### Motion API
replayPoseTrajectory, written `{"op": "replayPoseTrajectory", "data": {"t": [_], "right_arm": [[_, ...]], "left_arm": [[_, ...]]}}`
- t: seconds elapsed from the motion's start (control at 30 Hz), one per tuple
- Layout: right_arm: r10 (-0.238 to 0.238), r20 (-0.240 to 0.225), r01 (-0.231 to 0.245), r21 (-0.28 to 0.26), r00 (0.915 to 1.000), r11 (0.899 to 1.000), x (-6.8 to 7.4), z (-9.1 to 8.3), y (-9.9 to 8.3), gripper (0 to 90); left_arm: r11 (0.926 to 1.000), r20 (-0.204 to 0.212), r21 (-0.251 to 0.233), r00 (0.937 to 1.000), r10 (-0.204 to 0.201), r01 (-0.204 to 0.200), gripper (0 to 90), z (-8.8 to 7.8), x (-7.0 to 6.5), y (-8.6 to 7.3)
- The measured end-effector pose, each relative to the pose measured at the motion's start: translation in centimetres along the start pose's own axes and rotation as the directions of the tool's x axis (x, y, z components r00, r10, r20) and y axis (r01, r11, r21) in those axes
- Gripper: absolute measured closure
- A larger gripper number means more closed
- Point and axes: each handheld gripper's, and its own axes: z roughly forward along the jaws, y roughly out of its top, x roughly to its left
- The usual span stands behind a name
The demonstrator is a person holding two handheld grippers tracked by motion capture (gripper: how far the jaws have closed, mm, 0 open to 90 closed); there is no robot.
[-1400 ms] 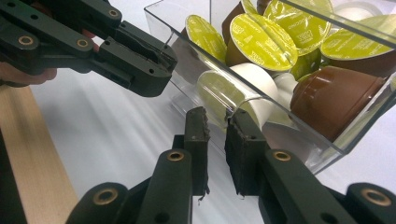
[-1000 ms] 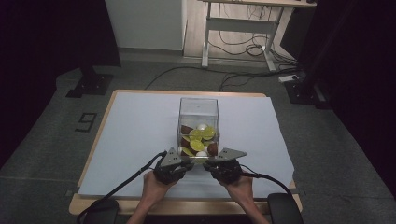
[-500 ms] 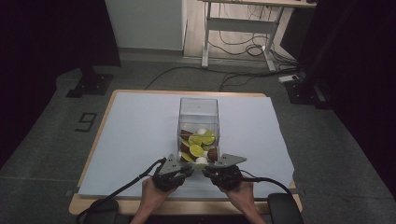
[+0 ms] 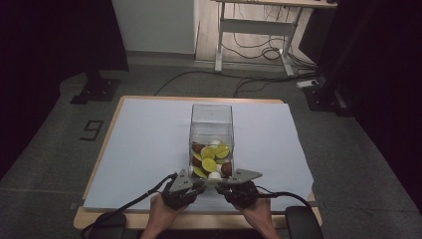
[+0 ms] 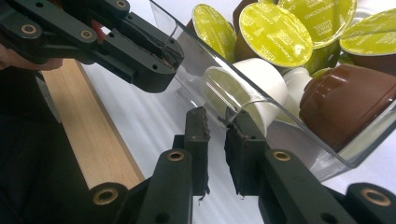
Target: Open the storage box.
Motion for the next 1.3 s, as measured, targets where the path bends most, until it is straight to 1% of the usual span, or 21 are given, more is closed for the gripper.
{"op": "replayPoseTrajectory", "data": {"t": [0.07,0.1,0.13,0.27,0.4,0.5,0.6,0.7,0.77,0.93,1.17,1.3], "right_arm": [[-0.005,-0.002,0.005,0.001,1.0000,1.000,0.0,0.0,0.0,78.4],[-0.007,0.000,0.007,0.001,1.0000,1.000,0.0,0.0,0.0,78.5],[-0.007,0.000,0.007,0.001,1.0000,1.000,0.0,0.0,0.0,78.5],[-0.021,0.000,0.021,0.005,0.9998,1.000,-0.1,-0.2,0.0,79.7],[-0.023,-0.004,0.023,0.010,0.9997,1.000,-0.3,-0.4,-0.2,79.8],[-0.022,-0.005,0.022,0.017,0.9998,1.000,-0.5,-0.6,-0.3,79.4],[-0.032,-0.003,0.032,0.021,0.9995,0.999,-0.5,-0.8,-0.5,78.8],[-0.019,-0.001,0.020,0.023,0.9998,1.000,-0.8,-1.1,-0.6,78.7],[-0.012,0.001,0.012,0.021,0.9999,1.000,-1.0,-1.3,-0.8,78.7],[-0.003,0.012,0.003,0.021,0.9999,1.000,-1.5,-1.9,-1.0,77.9],[0.014,0.016,-0.014,0.025,0.9998,1.000,-2.1,-2.6,-1.3,77.4],[0.020,0.033,-0.021,0.027,0.9993,0.999,-2.7,-3.2,-1.5,77.4]], "left_arm": [[1.0000,0.000,-0.001,1.0000,0.000,0.000,78.9,0.0,0.0,0.0],[1.0000,-0.005,0.000,0.9999,0.009,-0.009,79.0,0.0,-0.1,0.0],[1.0000,-0.005,0.000,0.9999,0.009,-0.009,79.0,0.0,-0.1,0.0],[0.9998,-0.010,0.000,0.9997,0.022,-0.022,78.3,-0.5,-0.1,-0.1],[0.9998,-0.005,-0.001,0.9998,0.019,-0.019,77.7,-0.9,0.0,-0.2],[0.9997,-0.006,0.012,0.9997,0.022,-0.022,77.0,-1.1,0.0,-0.4],[0.9995,-0.002,0.027,0.9998,0.020,-0.019,75.8,-1.2,0.2,-0.6],[0.9994,-0.001,0.033,0.9999,0.013,-0.013,75.7,-1.3,0.4,-0.8],[0.9992,-0.006,0.037,0.9998,0.017,-0.017,75.6,-1.5,0.5,-0.9],[0.9989,-0.015,0.046,0.9998,0.011,-0.010,75.6,-2.0,1.0,-1.1],[0.9980,-0.022,0.064,0.9997,0.005,-0.004,75.6,-2.6,1.4,-1.6],[0.9969,-0.037,0.078,0.9993,-0.006,0.009,75.7,-3.1,2.0,-2.0]]}}
